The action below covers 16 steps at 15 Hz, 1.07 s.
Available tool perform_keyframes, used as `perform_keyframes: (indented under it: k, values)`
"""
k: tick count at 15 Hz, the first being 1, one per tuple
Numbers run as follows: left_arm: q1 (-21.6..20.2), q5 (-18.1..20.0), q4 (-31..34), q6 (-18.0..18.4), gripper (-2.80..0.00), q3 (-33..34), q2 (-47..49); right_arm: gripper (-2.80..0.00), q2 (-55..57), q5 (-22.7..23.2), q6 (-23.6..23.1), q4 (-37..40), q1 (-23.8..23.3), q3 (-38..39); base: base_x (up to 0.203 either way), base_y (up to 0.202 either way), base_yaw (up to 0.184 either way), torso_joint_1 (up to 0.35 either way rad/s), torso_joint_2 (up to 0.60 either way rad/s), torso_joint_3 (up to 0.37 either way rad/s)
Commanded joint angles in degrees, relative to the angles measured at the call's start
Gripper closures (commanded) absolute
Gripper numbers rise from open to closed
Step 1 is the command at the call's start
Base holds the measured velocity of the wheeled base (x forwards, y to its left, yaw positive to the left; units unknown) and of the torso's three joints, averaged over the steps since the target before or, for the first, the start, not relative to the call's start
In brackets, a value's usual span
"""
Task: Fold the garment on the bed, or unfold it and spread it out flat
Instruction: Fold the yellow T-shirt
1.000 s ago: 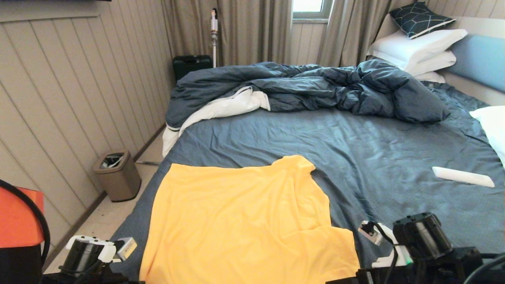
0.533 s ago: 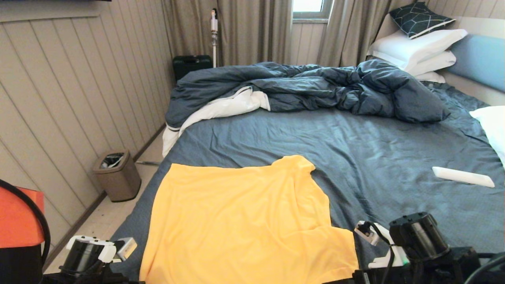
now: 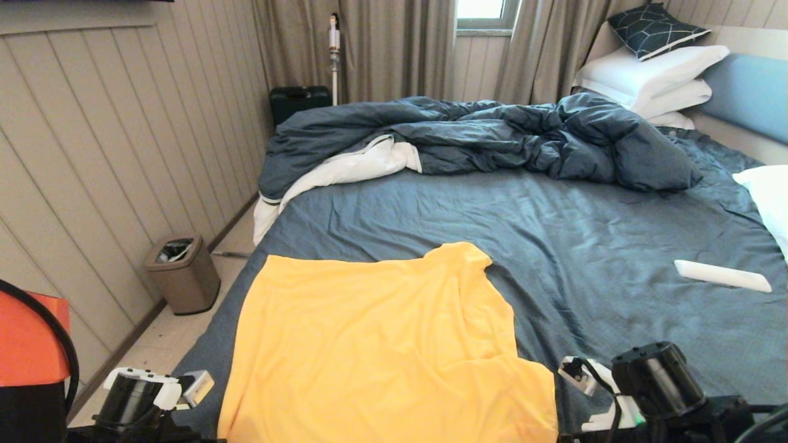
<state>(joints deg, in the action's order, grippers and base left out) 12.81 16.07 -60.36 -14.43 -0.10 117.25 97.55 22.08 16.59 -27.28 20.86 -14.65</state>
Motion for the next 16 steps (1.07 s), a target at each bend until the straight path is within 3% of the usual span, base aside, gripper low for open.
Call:
perform_keyframes:
  k: [1,8,14,16]
  values:
    - [0.0,0.1,-0.4,-0.2,0.0,0.0,0.0,0.0,-0.3,0.0,-0.1,-0.2,-0.2,0.7,0.0,0.0,0.0,0.0,0.0,0.0]
    - [-0.1,0.0,1.6,-1.1,0.0,0.0,-6.9,0.0,-4.8,0.1,-2.0,0.0,-7.4,1.1,0.0,0.0,0.0,0.0,0.0,0.0]
    - [-0.6,-0.2,2.6,-1.5,0.0,-1.7,-12.7,0.0,-5.6,0.3,-1.7,0.8,-10.8,-4.6,0.0,0.0,0.0,0.0,0.0,0.0]
    - [-1.6,-0.2,6.0,-1.5,0.0,-3.7,-15.5,0.0,-5.8,0.3,-1.7,2.6,-11.6,-6.9,0.0,0.0,0.0,0.0,0.0,0.0]
